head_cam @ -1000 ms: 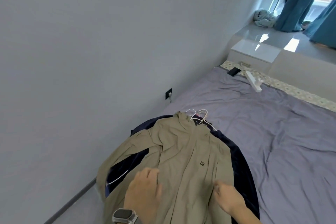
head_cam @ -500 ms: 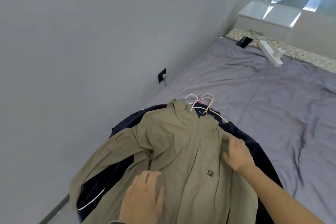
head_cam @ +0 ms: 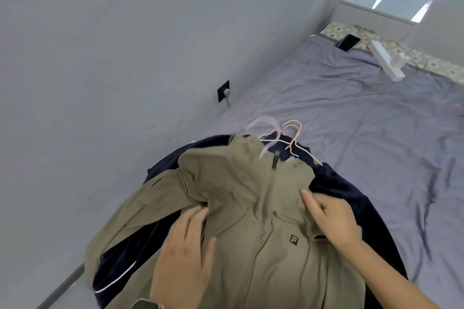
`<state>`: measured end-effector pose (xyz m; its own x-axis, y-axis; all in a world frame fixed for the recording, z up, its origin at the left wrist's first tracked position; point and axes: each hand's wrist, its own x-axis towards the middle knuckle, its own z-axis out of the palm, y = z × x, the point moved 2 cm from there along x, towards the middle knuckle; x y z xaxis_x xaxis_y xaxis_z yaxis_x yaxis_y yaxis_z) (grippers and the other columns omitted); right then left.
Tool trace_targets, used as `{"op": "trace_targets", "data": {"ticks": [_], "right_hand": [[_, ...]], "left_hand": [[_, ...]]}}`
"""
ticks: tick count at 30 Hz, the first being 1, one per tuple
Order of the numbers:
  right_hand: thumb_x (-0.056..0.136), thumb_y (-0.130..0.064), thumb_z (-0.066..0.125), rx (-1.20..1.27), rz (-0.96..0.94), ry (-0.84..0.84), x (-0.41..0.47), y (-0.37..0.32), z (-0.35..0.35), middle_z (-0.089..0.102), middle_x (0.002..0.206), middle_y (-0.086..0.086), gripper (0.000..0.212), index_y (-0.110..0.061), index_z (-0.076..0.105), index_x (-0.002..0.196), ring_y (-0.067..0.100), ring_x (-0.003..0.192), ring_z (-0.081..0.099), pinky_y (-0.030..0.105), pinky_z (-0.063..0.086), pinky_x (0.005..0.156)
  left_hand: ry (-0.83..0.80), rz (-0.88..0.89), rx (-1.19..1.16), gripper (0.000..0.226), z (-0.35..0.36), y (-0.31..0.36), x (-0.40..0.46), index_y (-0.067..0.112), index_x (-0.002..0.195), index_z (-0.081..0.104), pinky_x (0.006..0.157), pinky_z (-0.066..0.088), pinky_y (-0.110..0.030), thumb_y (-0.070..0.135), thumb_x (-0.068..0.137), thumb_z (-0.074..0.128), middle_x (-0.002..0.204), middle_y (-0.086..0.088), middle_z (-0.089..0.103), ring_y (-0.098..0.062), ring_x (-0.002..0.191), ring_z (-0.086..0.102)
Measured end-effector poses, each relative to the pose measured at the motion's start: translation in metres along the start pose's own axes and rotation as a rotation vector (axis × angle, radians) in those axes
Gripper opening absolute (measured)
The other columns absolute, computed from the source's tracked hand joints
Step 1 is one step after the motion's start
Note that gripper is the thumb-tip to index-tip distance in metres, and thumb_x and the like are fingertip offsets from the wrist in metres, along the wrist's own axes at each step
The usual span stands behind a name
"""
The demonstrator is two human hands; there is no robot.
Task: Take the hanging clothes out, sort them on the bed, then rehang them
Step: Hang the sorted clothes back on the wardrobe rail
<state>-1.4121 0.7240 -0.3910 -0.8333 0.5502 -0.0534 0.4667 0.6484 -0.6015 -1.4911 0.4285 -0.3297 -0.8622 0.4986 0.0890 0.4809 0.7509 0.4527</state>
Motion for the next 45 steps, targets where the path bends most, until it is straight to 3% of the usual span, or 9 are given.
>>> {"op": "trace_targets", "data": {"ticks": [5, 9, 13, 18, 21, 26, 29, 35, 45], "right_hand": [[0.074, -0.084, 0.041, 0.032, -0.144, -0.384, -0.054, 0.003, -0.028, 0.031, 0.042, -0.006, 0.072, -0.018, 0.030, 0.048, 0.005, 0.041, 0.029, 0.025, 0.022, 0.052], [0.068, -0.072, 0.067, 0.410, -0.030, -0.446, -0.060, 0.004, -0.060, 0.020, 0.046, -0.006, 0.073, -0.018, 0.023, 0.048, 0.008, 0.045, 0.020, 0.025, 0.015, 0.048], [0.052, -0.082, 0.068, 0.504, 0.147, -0.386, -0.037, 0.022, -0.068, 0.019, 0.047, -0.003, 0.079, -0.018, 0.022, 0.047, 0.009, 0.046, 0.017, 0.022, 0.014, 0.046], [0.068, -0.076, 0.058, 0.195, 0.123, -0.405, 0.010, 0.048, -0.039, 0.041, 0.049, -0.007, 0.066, -0.015, 0.039, 0.053, 0.008, 0.047, 0.038, 0.025, 0.031, 0.051], [0.077, -0.036, 0.072, -0.114, 0.120, -0.205, 0.058, 0.075, -0.023, 0.067, 0.092, 0.002, 0.031, -0.017, 0.061, 0.100, 0.022, 0.092, 0.062, 0.032, 0.044, 0.078], [0.084, -0.045, 0.065, -0.288, 0.498, -0.309, 0.099, 0.122, -0.014, 0.038, 0.148, 0.014, 0.086, -0.013, 0.019, 0.149, 0.035, 0.135, 0.035, 0.042, 0.028, 0.109], [0.090, -0.037, 0.061, -0.063, 0.492, -0.462, 0.092, 0.121, 0.010, 0.055, 0.134, 0.014, 0.057, -0.012, 0.044, 0.137, 0.031, 0.124, 0.049, 0.033, 0.037, 0.099], [0.090, -0.037, 0.058, -0.141, 0.114, 0.014, 0.042, 0.089, 0.014, 0.052, 0.085, 0.004, 0.027, -0.012, 0.060, 0.098, 0.027, 0.088, 0.054, 0.032, 0.038, 0.069], [0.071, -0.066, 0.058, 0.136, -0.041, -0.236, -0.064, -0.033, -0.023, 0.034, 0.047, -0.009, 0.050, -0.025, 0.036, 0.054, 0.008, 0.048, 0.030, 0.026, 0.028, 0.049]], "left_hand": [[-0.047, 0.050, 0.135, 0.071, -0.018, 0.010, 0.030, 0.020, 0.144, 0.030, 0.111, 0.018, -0.038, 0.061, 0.086, 0.032, 0.149, 0.006, 0.032, -0.015, 0.139, 0.026], [-0.399, 0.238, -0.155, 0.064, -0.031, 0.025, 0.043, 0.041, 0.109, 0.061, 0.109, 0.018, -0.033, 0.070, 0.090, 0.007, 0.105, 0.027, 0.063, 0.008, 0.105, 0.054], [-0.391, 0.255, -0.137, 0.061, -0.046, 0.029, 0.047, 0.033, 0.088, 0.061, 0.073, 0.047, -0.023, 0.076, 0.084, 0.017, 0.077, 0.018, 0.063, 0.002, 0.073, 0.059], [-0.194, 0.230, 0.137, 0.036, -0.031, 0.032, 0.042, 0.039, 0.074, 0.033, 0.035, 0.020, -0.006, 0.067, 0.091, 0.018, 0.040, 0.019, 0.027, 0.006, 0.036, 0.033], [-0.138, 0.210, 0.133, 0.039, -0.018, 0.030, 0.038, 0.034, 0.075, 0.039, 0.033, 0.023, -0.011, 0.063, 0.092, 0.019, 0.040, 0.013, 0.036, -0.001, 0.034, 0.038], [-0.117, 0.197, 0.148, 0.039, -0.013, 0.025, 0.035, 0.036, 0.077, 0.049, 0.033, 0.031, -0.013, 0.061, 0.092, 0.022, 0.043, 0.016, 0.043, 0.002, 0.037, 0.040], [-0.095, 0.185, 0.183, 0.037, -0.017, 0.026, 0.034, 0.035, 0.073, 0.053, 0.035, 0.021, -0.009, 0.056, 0.090, 0.029, 0.043, 0.018, 0.033, 0.005, 0.037, 0.029], [-0.107, 0.119, 0.122, 0.032, -0.018, 0.020, 0.019, 0.037, 0.078, 0.057, 0.035, 0.035, -0.015, 0.057, 0.088, 0.034, 0.040, 0.018, 0.037, 0.005, 0.035, 0.034], [0.040, 0.086, 0.073, 0.013, -0.050, 0.007, -0.046, 0.036, 0.081, 0.054, 0.063, 0.038, -0.028, 0.041, 0.083, 0.042, 0.069, 0.019, 0.054, -0.007, 0.068, 0.049]]}}
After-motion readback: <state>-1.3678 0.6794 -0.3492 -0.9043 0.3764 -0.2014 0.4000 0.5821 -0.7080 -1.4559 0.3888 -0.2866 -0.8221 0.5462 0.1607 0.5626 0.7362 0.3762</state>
